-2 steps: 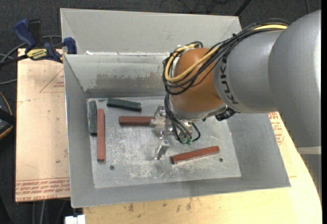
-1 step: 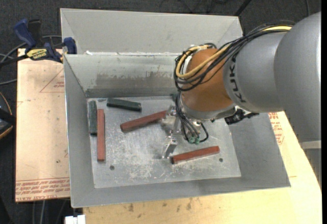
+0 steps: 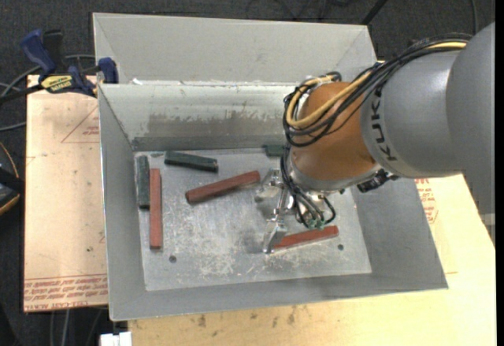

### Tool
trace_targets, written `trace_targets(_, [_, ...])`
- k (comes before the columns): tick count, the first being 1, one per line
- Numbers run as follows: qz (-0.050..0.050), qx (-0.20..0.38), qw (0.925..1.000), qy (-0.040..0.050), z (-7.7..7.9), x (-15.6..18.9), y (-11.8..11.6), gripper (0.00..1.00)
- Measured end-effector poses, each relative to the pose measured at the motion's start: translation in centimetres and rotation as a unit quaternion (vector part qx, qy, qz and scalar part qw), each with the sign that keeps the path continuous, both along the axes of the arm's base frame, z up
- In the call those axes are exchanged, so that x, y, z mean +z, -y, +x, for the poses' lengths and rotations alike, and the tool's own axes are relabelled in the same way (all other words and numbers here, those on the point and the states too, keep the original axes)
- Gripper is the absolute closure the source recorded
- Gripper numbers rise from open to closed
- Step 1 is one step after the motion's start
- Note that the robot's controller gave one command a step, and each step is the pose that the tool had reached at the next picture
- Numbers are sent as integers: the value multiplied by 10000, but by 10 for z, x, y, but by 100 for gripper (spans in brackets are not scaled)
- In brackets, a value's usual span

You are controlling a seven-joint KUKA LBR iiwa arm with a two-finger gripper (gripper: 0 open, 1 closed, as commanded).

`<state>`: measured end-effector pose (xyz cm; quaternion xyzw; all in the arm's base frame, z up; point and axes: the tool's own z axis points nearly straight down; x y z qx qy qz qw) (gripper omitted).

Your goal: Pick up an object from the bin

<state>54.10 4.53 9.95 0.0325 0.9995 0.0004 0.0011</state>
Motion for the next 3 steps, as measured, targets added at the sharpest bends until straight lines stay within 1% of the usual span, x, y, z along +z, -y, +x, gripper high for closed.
trace_targets(1, [17,138,9999,64,-53,-23,52,100])
trace_targets(2, [17,138,9999,64,-53,-23,52,100])
trace_targets(3, [-7,614,9981,45,-21,155,55,100])
